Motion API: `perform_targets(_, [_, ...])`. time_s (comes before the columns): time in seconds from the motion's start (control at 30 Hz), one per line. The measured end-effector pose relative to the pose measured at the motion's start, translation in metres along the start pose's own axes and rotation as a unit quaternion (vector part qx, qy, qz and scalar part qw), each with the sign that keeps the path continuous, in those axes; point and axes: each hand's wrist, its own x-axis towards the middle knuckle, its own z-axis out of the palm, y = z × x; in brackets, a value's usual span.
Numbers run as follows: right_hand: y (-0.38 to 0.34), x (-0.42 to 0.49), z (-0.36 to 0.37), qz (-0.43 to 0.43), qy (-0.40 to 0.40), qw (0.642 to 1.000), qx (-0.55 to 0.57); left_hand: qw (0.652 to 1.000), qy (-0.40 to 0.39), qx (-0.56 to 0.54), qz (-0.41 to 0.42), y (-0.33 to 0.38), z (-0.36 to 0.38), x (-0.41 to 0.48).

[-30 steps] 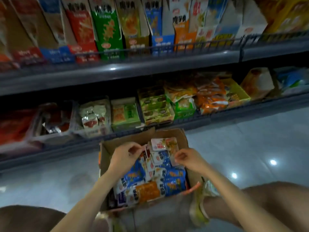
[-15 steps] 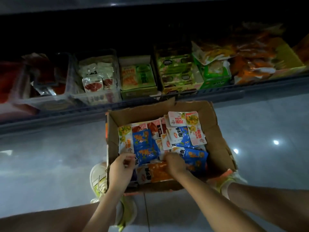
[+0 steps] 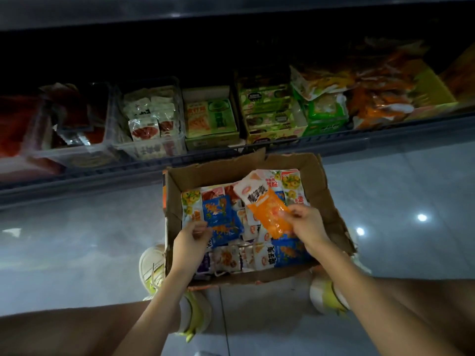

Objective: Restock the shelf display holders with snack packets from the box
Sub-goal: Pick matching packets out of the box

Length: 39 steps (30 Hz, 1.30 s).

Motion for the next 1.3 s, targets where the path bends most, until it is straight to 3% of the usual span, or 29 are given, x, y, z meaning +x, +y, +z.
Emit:
perform_targets(0.07, [-0.025, -0.014, -0.014, 0.032, -0.018, 0.993, 0.11, 0.999, -0.023, -0.043, 0.011, 0.027, 0.002, -0.004])
perform_targets(0.2, [-0.074, -0.041, -0.041, 0.003, -0.044, 0.984, 0.17, 0.979, -0.07, -0.185, 0.041, 0.105, 0.004, -0.015])
perform_targets(0.47, [-0.185, -0.082, -0.133, -0.214, 0.003, 0.965, 0.149, 0.936, -0.053, -0.23, 0.263, 0.287, -0.002, -0.05])
perform_targets(0.6, [-0.248, -0.073, -0.177, -0.306, 0.075, 0.944, 0.096, 0.916, -0.048, -0.206, 0.34, 0.38, -0.007, -0.051])
perform_targets(0.7, [-0.292, -0.049, -0.205, -0.35, 0.191, 0.917, 0.01, 0.903, -0.015, -0.188, 0.386, 0.442, -0.009, -0.044])
perform_targets(0.77, [-0.322, -0.032, -0.219, -0.359, 0.275, 0.889, -0.067, 0.887, 0.011, -0.162, 0.433, 0.478, -0.009, -0.034])
perform_targets(0.87, [-0.365, -0.007, -0.23, -0.357, 0.339, 0.862, -0.119, 0.864, 0.053, -0.121, 0.486, 0.523, -0.01, -0.012])
perform_targets(1.07, [-0.406, 0.064, -0.23, -0.322, 0.366, 0.854, -0.183, 0.839, 0.128, -0.002, 0.529, 0.57, -0.006, 0.039])
perform_targets(1.3, [-0.399, 0.1, -0.211, -0.314, 0.383, 0.838, -0.23, 0.872, 0.174, 0.122, 0.44, 0.561, 0.007, 0.079])
